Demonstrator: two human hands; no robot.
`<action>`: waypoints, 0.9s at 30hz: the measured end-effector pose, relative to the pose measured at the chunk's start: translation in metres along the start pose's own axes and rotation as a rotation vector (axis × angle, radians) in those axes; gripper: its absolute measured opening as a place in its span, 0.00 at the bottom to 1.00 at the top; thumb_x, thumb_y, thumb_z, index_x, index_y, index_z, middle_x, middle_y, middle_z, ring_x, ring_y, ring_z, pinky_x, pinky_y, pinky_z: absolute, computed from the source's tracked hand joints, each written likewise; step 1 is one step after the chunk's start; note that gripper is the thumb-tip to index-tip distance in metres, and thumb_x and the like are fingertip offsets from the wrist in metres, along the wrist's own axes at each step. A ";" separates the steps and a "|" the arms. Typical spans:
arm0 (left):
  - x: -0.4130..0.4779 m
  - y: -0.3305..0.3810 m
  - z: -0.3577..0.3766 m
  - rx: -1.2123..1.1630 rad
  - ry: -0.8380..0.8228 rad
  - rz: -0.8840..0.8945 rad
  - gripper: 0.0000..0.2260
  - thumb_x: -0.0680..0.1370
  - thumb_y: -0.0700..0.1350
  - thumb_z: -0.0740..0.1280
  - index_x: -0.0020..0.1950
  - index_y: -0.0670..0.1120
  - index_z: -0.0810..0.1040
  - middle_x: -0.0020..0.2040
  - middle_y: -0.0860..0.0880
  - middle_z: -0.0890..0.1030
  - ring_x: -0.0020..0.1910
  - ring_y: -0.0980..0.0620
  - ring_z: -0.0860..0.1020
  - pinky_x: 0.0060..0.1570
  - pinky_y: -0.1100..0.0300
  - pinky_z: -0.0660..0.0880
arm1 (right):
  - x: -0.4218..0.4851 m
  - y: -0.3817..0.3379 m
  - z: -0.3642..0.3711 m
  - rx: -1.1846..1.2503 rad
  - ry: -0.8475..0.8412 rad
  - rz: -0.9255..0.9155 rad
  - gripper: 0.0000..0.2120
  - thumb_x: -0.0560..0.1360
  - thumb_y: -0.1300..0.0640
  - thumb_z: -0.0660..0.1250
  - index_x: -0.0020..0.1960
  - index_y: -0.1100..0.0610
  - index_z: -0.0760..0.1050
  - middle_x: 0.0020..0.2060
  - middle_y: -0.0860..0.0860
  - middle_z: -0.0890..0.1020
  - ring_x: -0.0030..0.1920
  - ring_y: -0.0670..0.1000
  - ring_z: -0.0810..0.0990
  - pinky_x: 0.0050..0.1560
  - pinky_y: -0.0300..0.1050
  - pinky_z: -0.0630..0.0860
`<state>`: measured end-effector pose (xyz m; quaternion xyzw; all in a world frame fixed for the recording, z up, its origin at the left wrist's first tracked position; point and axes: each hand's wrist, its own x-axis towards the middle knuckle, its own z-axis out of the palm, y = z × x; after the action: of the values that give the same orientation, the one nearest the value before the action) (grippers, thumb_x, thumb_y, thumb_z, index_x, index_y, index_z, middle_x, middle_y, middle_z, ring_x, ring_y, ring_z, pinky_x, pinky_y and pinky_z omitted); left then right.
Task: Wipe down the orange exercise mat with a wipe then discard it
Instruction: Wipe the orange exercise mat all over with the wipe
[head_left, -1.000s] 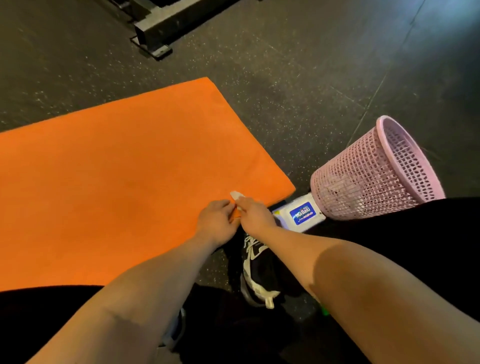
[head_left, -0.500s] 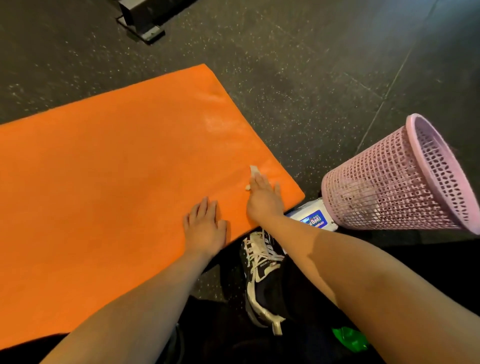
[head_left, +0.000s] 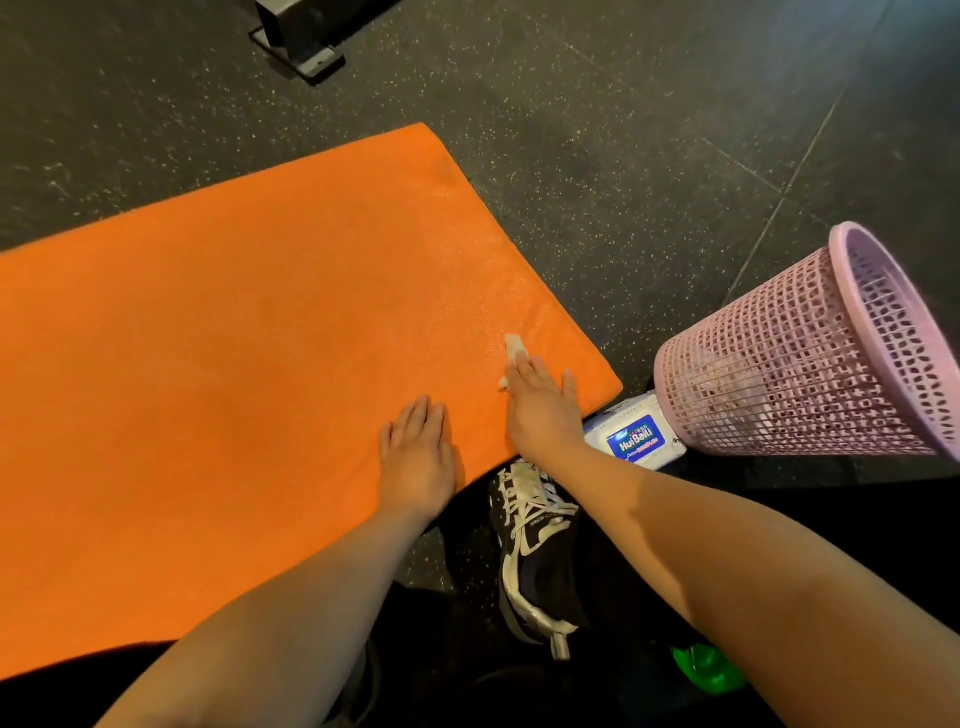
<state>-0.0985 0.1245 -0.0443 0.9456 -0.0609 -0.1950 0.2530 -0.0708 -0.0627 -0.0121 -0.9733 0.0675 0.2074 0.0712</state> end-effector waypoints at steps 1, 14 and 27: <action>0.000 0.000 0.000 -0.002 -0.005 -0.002 0.24 0.86 0.49 0.52 0.82 0.49 0.56 0.82 0.49 0.53 0.81 0.50 0.48 0.78 0.48 0.41 | -0.005 -0.007 0.003 0.011 0.012 0.007 0.28 0.84 0.57 0.52 0.83 0.53 0.51 0.82 0.49 0.49 0.82 0.49 0.43 0.80 0.60 0.39; -0.010 0.000 -0.004 -0.035 -0.060 0.008 0.22 0.86 0.51 0.50 0.82 0.52 0.56 0.82 0.50 0.52 0.81 0.51 0.47 0.79 0.47 0.41 | -0.034 -0.004 0.010 -0.038 0.023 -0.141 0.28 0.83 0.57 0.53 0.83 0.52 0.52 0.82 0.49 0.53 0.82 0.50 0.45 0.80 0.63 0.41; -0.008 0.002 -0.006 -0.100 -0.073 -0.021 0.24 0.86 0.48 0.52 0.82 0.49 0.55 0.82 0.51 0.53 0.81 0.52 0.48 0.78 0.49 0.40 | -0.032 -0.019 0.014 -0.054 -0.099 -0.241 0.30 0.84 0.57 0.51 0.83 0.52 0.45 0.82 0.48 0.46 0.81 0.49 0.40 0.79 0.61 0.37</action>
<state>-0.1040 0.1267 -0.0357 0.9247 -0.0503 -0.2347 0.2953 -0.1021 -0.0386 -0.0095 -0.9645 -0.0592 0.2468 0.0729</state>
